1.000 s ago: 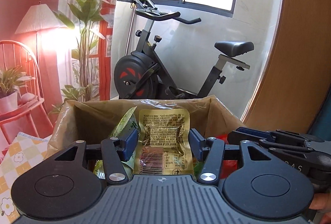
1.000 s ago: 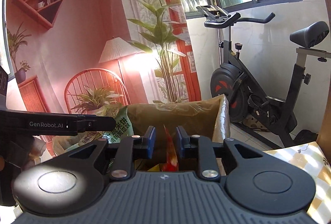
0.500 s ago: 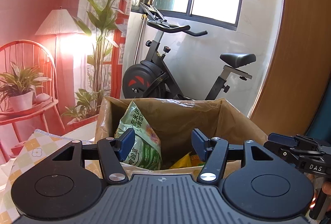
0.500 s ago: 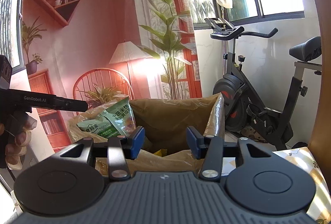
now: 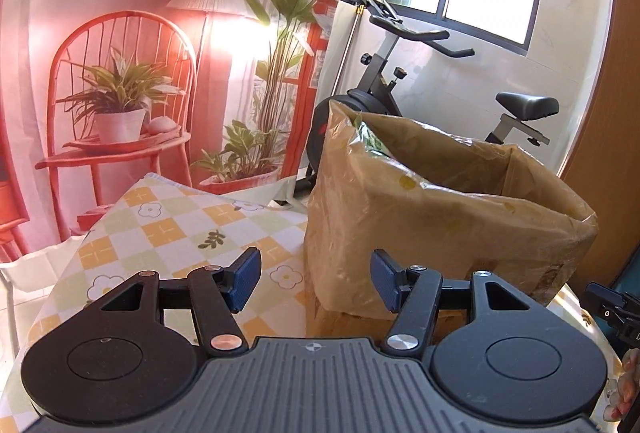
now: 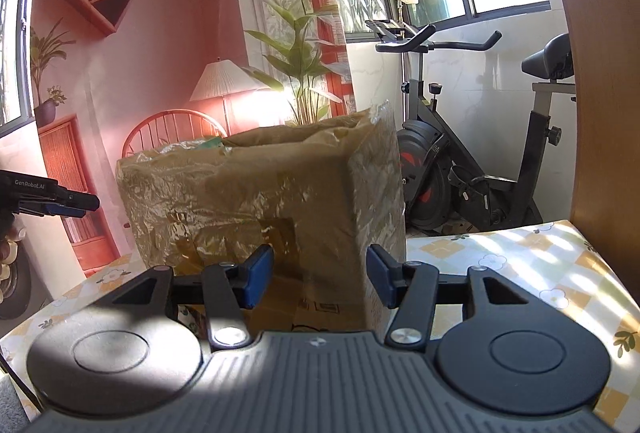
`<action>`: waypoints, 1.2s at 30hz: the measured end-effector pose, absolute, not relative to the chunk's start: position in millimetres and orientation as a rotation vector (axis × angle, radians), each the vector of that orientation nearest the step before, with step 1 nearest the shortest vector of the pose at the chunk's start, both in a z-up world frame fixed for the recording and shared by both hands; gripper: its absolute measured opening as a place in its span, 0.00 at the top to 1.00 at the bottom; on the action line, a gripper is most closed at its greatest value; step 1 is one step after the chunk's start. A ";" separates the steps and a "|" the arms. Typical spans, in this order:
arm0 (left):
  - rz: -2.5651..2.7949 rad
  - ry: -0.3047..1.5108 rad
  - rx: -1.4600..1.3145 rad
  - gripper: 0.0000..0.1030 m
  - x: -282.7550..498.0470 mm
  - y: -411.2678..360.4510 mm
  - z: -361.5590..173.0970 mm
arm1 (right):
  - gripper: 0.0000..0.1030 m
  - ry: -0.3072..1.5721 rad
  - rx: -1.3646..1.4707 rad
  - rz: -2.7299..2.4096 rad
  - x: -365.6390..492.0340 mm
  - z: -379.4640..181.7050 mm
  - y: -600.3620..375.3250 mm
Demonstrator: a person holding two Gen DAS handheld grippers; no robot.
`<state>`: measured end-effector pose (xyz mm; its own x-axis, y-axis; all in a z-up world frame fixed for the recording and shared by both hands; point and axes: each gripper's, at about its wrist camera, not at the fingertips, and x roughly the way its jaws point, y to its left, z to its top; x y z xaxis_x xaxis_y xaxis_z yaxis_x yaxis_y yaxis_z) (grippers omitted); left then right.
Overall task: Organize snacks
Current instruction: 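Move both tools back down to the snacks beside the box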
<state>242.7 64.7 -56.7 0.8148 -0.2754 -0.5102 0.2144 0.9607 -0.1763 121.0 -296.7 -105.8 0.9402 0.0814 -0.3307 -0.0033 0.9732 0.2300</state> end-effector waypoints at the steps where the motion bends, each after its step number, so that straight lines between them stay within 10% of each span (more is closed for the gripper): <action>1: -0.251 0.570 -0.112 0.39 242.3 66.8 -61.2 | 0.46 0.360 0.227 0.040 121.6 -111.0 -295.6; 36: -0.042 0.621 -0.106 0.39 242.0 116.4 -85.5 | 0.59 0.687 0.205 -0.040 166.8 -205.4 -264.0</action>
<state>242.0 116.4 -85.5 0.8127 -0.0716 -0.5782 0.0078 0.9937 -0.1121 166.8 -264.0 -205.4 0.7730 0.0309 -0.6337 0.1043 0.9791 0.1749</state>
